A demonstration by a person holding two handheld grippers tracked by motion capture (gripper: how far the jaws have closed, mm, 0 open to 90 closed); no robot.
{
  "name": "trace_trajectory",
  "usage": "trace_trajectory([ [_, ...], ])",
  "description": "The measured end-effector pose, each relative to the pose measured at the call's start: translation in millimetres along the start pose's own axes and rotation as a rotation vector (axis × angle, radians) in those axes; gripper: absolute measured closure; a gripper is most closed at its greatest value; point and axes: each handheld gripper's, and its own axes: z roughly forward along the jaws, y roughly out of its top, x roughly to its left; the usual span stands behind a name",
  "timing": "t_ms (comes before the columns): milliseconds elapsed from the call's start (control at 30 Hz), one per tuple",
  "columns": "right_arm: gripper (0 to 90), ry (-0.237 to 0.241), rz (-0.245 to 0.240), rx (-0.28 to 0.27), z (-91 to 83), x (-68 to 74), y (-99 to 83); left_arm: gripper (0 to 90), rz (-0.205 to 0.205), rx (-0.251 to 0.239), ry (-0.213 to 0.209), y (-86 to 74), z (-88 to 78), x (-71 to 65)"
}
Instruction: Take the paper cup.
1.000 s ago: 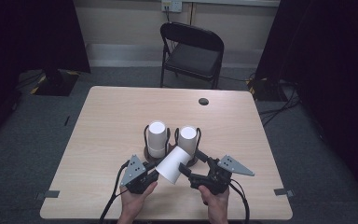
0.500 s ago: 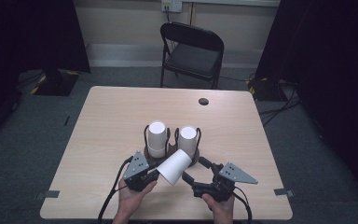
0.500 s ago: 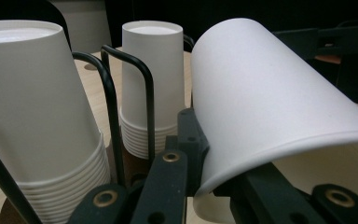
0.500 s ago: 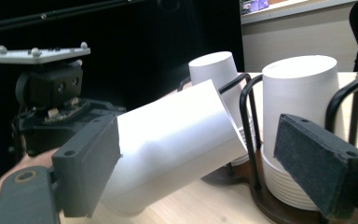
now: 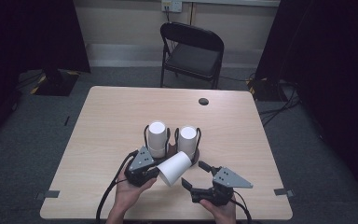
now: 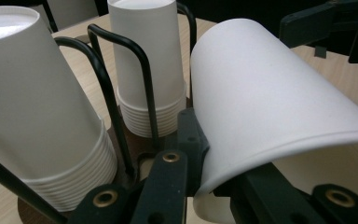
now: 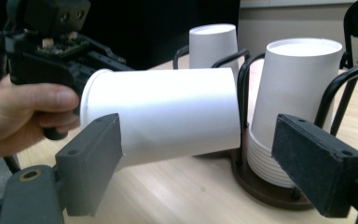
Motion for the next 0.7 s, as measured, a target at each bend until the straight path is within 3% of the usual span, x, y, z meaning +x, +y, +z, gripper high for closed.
trace_trajectory([
  [233, 15.6, -0.001, -0.041, 0.060, 3.6, 1.9, -1.9, 86.4, 0.025, 0.069, 0.002, 6.6, 1.2, 2.7],
  [367, 16.7, 0.000, -0.099, 0.077, 7.5, 4.8, -3.7, 86.4, 0.014, 0.115, -0.016, 13.7, 2.7, 3.0],
  [467, 17.7, 0.011, -0.129, 0.088, 8.4, 6.7, -2.7, 86.7, 0.010, 0.183, -0.025, 17.3, 6.3, 2.9],
  [700, 16.3, 0.018, -0.212, 0.157, 9.9, 11.5, -6.4, 86.8, -0.002, 0.249, -0.050, 20.0, 9.7, 5.1],
])
